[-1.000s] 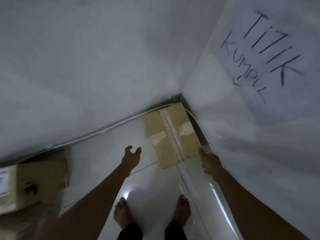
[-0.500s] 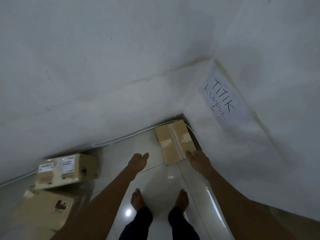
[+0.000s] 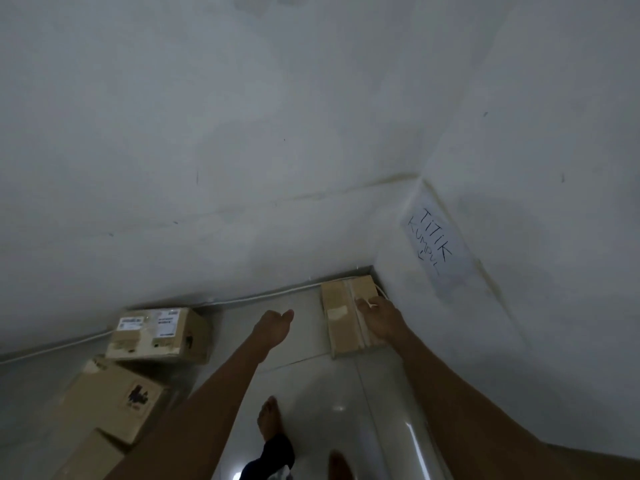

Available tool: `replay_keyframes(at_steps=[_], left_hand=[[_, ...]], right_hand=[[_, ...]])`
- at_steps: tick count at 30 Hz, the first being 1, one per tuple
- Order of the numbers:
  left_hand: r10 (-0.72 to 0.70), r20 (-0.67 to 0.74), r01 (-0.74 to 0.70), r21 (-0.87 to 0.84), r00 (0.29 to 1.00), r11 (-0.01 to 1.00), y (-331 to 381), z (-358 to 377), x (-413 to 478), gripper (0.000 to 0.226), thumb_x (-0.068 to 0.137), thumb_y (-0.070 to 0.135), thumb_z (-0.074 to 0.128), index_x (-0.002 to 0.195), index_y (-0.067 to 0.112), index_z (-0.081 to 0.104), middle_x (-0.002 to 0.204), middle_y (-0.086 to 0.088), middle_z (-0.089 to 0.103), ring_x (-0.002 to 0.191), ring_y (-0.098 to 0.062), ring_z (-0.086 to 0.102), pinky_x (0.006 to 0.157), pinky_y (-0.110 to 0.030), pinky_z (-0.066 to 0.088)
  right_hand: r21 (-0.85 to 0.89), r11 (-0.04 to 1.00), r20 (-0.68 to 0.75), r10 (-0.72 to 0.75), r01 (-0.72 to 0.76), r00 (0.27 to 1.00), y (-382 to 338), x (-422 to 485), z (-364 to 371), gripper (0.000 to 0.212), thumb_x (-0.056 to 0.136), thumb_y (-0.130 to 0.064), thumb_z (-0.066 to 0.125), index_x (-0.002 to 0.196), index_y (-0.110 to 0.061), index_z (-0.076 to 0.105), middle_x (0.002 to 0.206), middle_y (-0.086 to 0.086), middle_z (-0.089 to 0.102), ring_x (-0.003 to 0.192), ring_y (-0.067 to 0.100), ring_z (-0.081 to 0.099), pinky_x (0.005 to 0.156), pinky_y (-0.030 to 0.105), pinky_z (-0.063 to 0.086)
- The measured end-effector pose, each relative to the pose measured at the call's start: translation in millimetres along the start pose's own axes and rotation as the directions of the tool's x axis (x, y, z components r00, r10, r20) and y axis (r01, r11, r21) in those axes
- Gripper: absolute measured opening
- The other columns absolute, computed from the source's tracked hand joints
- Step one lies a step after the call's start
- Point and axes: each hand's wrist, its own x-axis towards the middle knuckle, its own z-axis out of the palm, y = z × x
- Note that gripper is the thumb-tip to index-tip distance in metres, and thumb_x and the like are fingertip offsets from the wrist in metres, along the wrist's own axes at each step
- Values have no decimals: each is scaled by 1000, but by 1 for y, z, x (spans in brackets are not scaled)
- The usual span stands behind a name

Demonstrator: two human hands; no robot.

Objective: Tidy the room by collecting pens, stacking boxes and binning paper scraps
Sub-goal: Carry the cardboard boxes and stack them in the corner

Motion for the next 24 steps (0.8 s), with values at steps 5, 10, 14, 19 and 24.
replay_keyframes(at_steps=[5, 10, 14, 19, 24], left_hand=[[25, -26, -26, -41, 999, 999, 2, 15, -31, 62, 99, 44, 40, 141, -2, 41, 150, -16, 38, 137, -31, 38, 111, -36, 29], [32, -60, -36, -71, 998, 997, -11, 30, -56, 61, 100, 43, 40, 140, -2, 42, 149, -17, 38, 136, -29, 39, 115, -37, 28], [29, -90, -39, -113, 996, 993, -32, 40, -79, 55, 99, 44, 40, 127, -2, 53, 123, -14, 54, 124, -29, 51, 106, -35, 34], [-16, -109, -2, -170, 994, 985, -71, 38, -103, 58, 99, 46, 40, 135, 1, 45, 142, -14, 45, 137, -31, 38, 112, -38, 29], [-78, -140, 49, -200, 987, 979, -121, 27, -121, 64, 98, 47, 40, 142, 0, 39, 150, -17, 38, 137, -31, 38, 114, -40, 30]], right_hand=[[-21, 998, 20, -55, 56, 998, 5, -17, -14, 69, 93, -58, 43, 142, -10, 40, 146, 12, 43, 132, 28, 43, 103, 29, 33], [-83, 988, 36, -125, 127, 992, 18, -34, -15, 69, 93, -57, 43, 141, -8, 39, 147, 13, 42, 133, 27, 42, 104, 29, 32], [-110, 981, 77, -149, 157, 986, 22, -51, -5, 70, 92, -58, 45, 142, -8, 39, 147, 12, 42, 133, 27, 42, 103, 29, 33], [-117, 972, 149, -185, 203, 971, 16, -77, 26, 73, 91, -61, 44, 142, -9, 38, 148, 12, 39, 133, 28, 41, 108, 34, 34], [-145, 961, 186, -206, 235, 961, 10, -104, 64, 72, 91, -62, 43, 142, -10, 39, 148, 12, 40, 134, 28, 41, 106, 32, 32]])
